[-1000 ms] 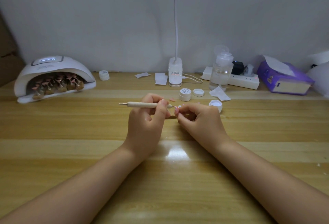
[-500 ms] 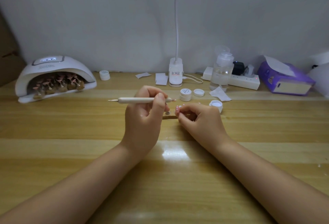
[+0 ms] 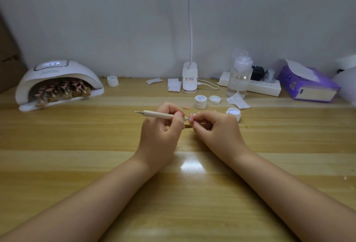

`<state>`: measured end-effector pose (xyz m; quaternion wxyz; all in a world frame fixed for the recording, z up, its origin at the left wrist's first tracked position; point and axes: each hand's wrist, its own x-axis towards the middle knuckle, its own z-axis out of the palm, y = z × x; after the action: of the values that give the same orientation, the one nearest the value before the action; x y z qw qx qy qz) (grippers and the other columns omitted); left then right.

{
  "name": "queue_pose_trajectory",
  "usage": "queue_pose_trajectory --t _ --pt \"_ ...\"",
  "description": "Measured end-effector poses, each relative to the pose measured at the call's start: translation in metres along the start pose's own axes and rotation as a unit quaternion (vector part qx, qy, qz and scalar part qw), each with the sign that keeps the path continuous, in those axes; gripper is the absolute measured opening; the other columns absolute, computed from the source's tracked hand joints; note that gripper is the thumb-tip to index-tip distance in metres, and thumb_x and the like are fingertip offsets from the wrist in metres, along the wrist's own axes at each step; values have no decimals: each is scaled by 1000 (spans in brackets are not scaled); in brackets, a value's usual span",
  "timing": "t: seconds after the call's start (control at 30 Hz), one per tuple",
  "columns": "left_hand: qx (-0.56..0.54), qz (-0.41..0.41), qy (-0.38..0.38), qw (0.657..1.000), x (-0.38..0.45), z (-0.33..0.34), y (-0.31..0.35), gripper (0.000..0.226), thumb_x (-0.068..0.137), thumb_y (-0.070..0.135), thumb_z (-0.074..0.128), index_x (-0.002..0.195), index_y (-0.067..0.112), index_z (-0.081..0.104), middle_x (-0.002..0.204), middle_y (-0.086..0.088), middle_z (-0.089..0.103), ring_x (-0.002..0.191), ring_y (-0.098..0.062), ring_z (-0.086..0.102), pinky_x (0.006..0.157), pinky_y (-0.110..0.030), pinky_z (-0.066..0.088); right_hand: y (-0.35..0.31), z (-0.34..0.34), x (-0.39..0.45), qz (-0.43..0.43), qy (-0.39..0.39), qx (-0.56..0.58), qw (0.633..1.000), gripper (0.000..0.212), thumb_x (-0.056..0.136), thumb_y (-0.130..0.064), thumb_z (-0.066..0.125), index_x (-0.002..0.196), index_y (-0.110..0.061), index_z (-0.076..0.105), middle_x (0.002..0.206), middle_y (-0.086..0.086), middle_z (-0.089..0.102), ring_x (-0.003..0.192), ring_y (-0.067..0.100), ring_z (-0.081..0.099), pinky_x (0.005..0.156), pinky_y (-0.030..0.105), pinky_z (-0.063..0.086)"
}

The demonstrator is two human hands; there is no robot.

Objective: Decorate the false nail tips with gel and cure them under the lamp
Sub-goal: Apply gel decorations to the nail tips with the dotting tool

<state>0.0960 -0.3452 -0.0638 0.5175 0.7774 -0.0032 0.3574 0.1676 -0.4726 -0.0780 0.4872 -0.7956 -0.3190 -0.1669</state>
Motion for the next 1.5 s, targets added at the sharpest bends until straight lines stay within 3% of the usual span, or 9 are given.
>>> queue_pose_trajectory --t 0.3,0.67,1.1,1.5 --pt "6 2 3 1000 0 0 -2 14 84 22 50 76 15 59 62 4 61 67 -25 60 67 -50 49 0 0 1 -16 2 -3 1000 8 79 -7 72 79 -14 75 65 -18 62 68 4 62 65 21 49" --pt "15 -3 3 1000 0 1 -2 14 85 24 49 76 18 59 64 10 63 67 -24 61 67 -50 50 3 1 1 -19 5 4 1000 7 79 -8 72 79 -14 75 68 -5 70 63 7 61 61 21 48" --pt "22 -5 5 1000 0 1 -4 15 85 25 49 76 18 59 65 -5 63 66 -27 60 65 -50 49 2 1 1 -21 0 -4 1000 7 79 -8 72 79 -14 75 68 -5 70 60 2 57 60 15 44" --pt "16 -11 2 1000 0 1 -3 15 85 25 49 77 17 59 65 -2 63 66 -28 60 65 -50 49 2 0 1 -13 -4 -6 1000 6 79 -10 71 79 -15 75 68 -4 71 61 11 61 68 26 50"
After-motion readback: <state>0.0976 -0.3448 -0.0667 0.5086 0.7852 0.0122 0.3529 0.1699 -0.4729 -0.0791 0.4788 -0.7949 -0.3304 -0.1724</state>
